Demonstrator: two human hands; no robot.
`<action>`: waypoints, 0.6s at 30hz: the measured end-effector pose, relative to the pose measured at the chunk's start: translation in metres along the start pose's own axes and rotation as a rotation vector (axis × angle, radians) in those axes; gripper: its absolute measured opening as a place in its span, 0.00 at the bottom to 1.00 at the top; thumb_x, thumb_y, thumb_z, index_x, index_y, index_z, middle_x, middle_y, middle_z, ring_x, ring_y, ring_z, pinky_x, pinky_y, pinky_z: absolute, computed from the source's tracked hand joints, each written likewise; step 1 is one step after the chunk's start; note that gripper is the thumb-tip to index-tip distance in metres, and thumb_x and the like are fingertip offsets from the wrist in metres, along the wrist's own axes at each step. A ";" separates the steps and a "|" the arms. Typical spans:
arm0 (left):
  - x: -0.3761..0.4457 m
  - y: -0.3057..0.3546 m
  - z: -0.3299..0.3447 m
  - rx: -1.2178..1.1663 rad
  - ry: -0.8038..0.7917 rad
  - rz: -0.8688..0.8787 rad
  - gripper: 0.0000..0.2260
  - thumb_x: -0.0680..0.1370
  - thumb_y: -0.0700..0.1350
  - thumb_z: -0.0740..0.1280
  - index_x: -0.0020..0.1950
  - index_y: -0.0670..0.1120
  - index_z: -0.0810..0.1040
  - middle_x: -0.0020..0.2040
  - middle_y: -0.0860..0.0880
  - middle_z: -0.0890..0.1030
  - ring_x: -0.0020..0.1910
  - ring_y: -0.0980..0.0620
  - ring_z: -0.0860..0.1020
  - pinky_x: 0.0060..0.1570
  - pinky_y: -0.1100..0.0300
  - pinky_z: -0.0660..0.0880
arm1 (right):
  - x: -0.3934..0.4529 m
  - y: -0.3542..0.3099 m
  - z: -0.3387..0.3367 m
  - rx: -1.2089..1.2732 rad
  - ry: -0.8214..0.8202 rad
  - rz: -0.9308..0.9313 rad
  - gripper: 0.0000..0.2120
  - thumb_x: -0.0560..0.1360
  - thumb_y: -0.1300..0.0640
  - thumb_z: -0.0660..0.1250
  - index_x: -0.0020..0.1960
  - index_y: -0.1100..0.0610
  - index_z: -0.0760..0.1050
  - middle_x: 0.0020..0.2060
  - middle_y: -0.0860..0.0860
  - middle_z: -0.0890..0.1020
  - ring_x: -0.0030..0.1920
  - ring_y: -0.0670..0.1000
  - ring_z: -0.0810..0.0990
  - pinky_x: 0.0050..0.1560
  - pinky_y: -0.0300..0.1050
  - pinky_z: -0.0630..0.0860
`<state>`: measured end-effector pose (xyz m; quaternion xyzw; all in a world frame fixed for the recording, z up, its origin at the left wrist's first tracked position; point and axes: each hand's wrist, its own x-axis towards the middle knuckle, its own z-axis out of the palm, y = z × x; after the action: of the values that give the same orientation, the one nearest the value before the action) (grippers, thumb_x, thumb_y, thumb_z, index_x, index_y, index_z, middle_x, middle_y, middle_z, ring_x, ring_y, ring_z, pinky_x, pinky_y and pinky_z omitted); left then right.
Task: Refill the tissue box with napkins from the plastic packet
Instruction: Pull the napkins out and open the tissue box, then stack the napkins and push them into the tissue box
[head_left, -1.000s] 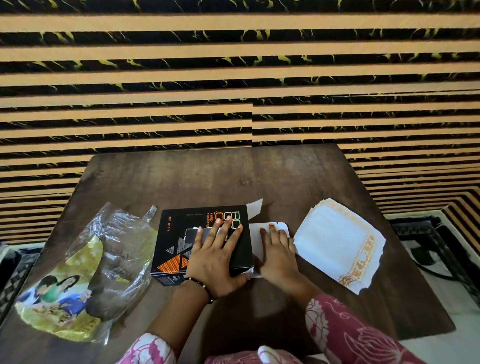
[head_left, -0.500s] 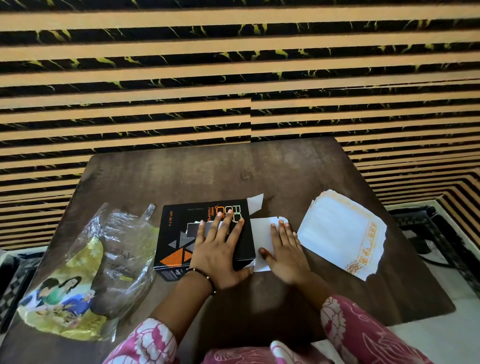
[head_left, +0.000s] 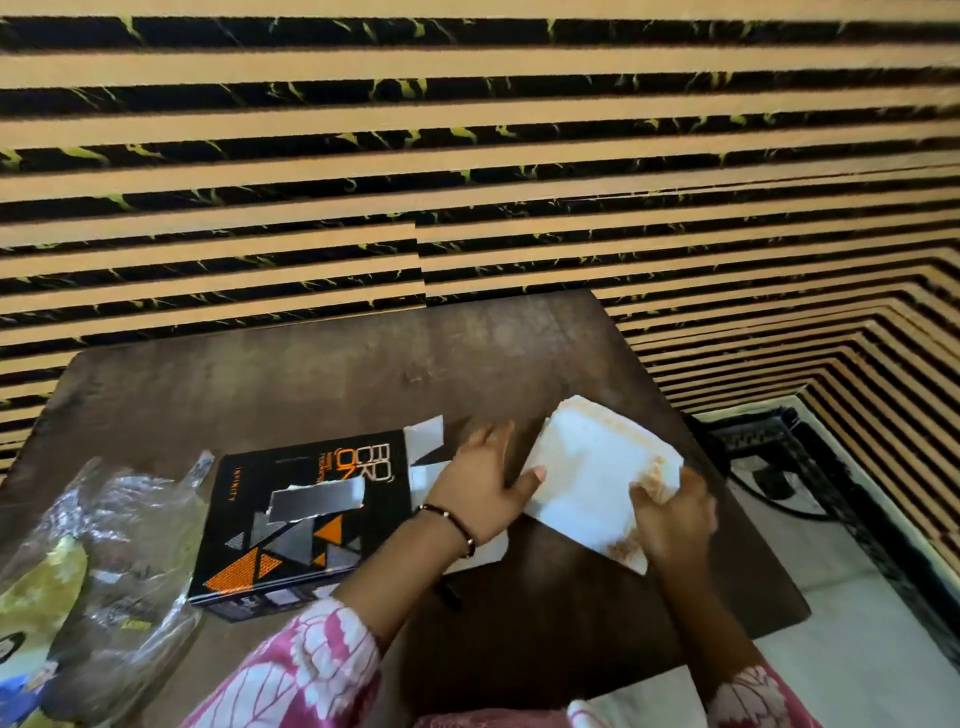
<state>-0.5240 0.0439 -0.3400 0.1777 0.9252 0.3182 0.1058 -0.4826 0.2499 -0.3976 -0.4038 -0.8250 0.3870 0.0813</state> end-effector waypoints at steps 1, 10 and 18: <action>0.014 0.010 0.009 -0.041 -0.038 -0.049 0.30 0.78 0.55 0.61 0.75 0.43 0.57 0.74 0.42 0.63 0.73 0.45 0.61 0.69 0.56 0.60 | 0.015 0.011 -0.002 0.027 -0.076 0.090 0.35 0.62 0.45 0.72 0.63 0.63 0.71 0.61 0.63 0.76 0.62 0.63 0.73 0.64 0.60 0.70; 0.086 0.023 0.062 0.059 -0.256 -0.423 0.28 0.79 0.55 0.59 0.73 0.40 0.60 0.71 0.39 0.68 0.69 0.40 0.67 0.67 0.53 0.63 | 0.074 0.023 -0.016 0.557 -0.642 0.547 0.14 0.69 0.63 0.70 0.54 0.61 0.78 0.55 0.60 0.82 0.54 0.61 0.80 0.50 0.54 0.77; 0.102 0.029 0.073 0.042 -0.258 -0.542 0.31 0.74 0.58 0.66 0.70 0.41 0.64 0.70 0.41 0.70 0.67 0.43 0.70 0.63 0.54 0.66 | 0.099 0.019 -0.024 0.524 -0.763 0.469 0.13 0.67 0.66 0.72 0.52 0.64 0.79 0.50 0.60 0.84 0.49 0.59 0.82 0.46 0.51 0.78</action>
<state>-0.5871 0.1461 -0.3864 -0.0346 0.9242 0.2341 0.2997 -0.5261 0.3422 -0.4121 -0.3741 -0.5587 0.7081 -0.2158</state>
